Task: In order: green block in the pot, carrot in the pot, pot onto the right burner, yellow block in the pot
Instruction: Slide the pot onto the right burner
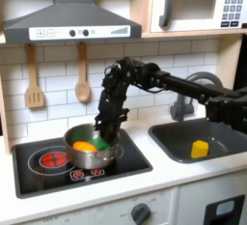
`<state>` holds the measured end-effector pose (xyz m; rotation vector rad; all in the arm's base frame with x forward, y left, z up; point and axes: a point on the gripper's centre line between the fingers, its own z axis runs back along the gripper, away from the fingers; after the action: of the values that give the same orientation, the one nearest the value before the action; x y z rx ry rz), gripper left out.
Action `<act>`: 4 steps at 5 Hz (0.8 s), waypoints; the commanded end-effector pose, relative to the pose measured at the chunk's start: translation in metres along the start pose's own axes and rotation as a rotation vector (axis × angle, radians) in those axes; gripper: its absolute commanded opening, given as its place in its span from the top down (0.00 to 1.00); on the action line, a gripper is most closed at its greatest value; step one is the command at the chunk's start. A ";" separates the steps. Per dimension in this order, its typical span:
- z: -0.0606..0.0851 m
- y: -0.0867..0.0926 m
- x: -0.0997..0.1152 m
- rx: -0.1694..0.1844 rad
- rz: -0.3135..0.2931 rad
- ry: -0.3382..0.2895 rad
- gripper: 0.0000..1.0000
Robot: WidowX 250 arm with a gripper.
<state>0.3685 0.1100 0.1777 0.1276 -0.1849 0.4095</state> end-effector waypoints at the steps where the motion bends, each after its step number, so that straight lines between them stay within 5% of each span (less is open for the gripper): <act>1: 0.008 0.008 0.001 -0.004 0.094 0.022 0.00; 4: 0.014 0.031 0.005 0.022 0.206 0.017 0.00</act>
<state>0.3578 0.1380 0.1957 0.1342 -0.1819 0.6152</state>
